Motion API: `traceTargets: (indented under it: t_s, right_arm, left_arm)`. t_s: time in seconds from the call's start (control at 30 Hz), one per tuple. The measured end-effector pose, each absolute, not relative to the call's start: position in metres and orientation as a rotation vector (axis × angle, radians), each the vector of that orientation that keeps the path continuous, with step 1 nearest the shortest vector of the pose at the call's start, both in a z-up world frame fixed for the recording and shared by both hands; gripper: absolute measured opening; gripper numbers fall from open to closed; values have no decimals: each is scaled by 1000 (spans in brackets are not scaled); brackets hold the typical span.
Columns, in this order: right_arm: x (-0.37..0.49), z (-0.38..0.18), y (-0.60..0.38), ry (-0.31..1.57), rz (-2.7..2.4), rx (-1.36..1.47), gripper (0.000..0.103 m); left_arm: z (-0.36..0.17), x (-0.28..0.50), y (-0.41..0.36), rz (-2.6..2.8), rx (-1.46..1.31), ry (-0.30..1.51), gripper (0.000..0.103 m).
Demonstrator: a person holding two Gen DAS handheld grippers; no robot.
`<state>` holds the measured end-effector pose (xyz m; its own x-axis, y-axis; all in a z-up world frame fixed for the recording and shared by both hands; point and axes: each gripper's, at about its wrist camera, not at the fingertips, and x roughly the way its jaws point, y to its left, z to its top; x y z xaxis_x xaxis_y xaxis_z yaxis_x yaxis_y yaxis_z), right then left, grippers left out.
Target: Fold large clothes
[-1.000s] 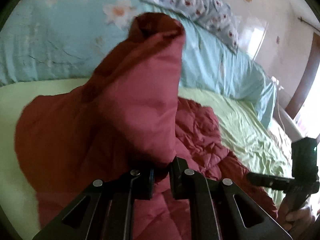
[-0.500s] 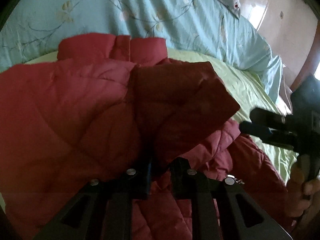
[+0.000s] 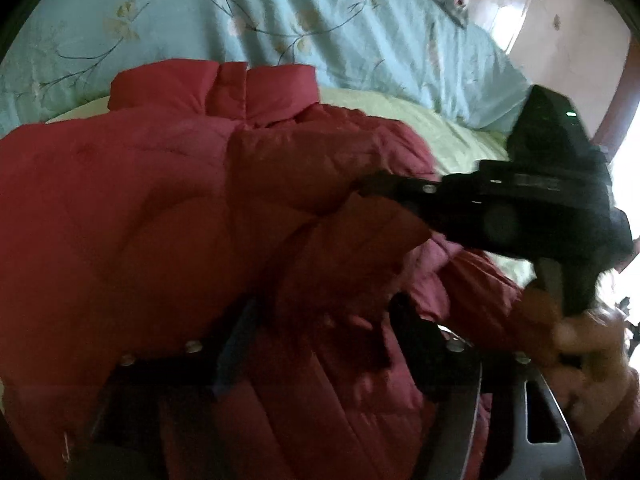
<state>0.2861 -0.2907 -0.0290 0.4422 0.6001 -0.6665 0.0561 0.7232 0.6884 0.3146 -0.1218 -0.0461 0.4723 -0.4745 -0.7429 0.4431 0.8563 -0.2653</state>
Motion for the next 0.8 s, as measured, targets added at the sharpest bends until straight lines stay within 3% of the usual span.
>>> traceTargets:
  t_s: [0.27,0.5,0.73,0.8]
  right_arm:
    - [275,0,-311,1011,318,629,7]
    - [266,11,-334,1035,193,539,2]
    - [266,-5,-363,1050,77,588,0]
    - [266,4,-354,1011,106,552,4]
  left_arm:
    - [-20,293,-55,-416,-98,865,69]
    - [10,328,6,-241,-201,817,68]
    - [-24,384,-4,-206,-158,917,67]
    - [-41,391,-14,-198,-135,952,67]
